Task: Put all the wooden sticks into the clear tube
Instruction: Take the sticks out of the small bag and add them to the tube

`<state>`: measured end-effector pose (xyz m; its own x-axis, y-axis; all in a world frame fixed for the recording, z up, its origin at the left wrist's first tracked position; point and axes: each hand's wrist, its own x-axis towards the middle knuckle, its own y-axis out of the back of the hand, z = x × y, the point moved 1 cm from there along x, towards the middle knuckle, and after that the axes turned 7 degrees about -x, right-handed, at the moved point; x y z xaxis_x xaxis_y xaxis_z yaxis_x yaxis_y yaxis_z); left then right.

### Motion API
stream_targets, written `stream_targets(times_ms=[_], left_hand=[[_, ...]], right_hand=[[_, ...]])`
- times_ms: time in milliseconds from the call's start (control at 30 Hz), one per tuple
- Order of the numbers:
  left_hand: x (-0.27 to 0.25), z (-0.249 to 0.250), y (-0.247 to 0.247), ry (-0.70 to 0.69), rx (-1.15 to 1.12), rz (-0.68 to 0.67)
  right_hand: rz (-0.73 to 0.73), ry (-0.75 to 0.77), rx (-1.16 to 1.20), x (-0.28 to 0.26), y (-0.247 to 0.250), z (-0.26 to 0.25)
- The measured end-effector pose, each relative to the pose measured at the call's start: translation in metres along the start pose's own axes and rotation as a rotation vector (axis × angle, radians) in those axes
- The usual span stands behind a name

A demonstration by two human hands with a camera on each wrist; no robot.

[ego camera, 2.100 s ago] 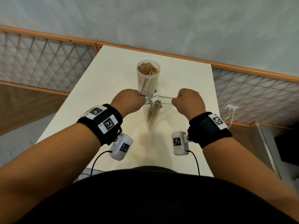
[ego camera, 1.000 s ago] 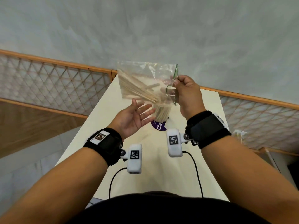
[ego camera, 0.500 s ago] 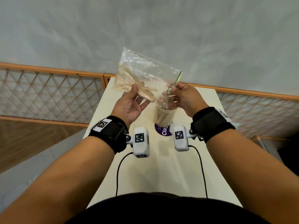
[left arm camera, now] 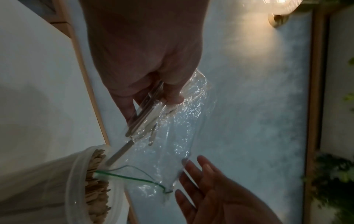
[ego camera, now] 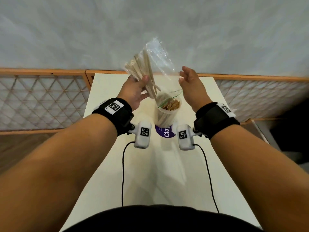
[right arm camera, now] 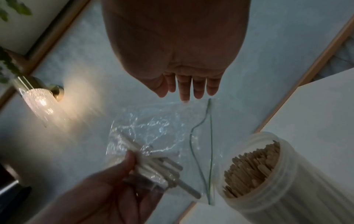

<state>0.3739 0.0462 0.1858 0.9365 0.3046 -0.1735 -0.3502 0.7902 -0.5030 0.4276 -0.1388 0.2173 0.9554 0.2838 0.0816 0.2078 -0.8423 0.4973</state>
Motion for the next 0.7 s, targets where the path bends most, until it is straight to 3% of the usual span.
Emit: stream_targets(times_ms=[233, 700], left_hand=[[0.031, -0.018, -0.025, -0.057, 0.356, -0.021], [0.045, -0.029, -0.057, -0.112, 0.538, -0.138]], right_hand=[[-0.066, -0.056, 0.000, 0.020, -0.016, 0.032], [0.046, -0.019, 0.194, 0.050, -0.016, 0.044]])
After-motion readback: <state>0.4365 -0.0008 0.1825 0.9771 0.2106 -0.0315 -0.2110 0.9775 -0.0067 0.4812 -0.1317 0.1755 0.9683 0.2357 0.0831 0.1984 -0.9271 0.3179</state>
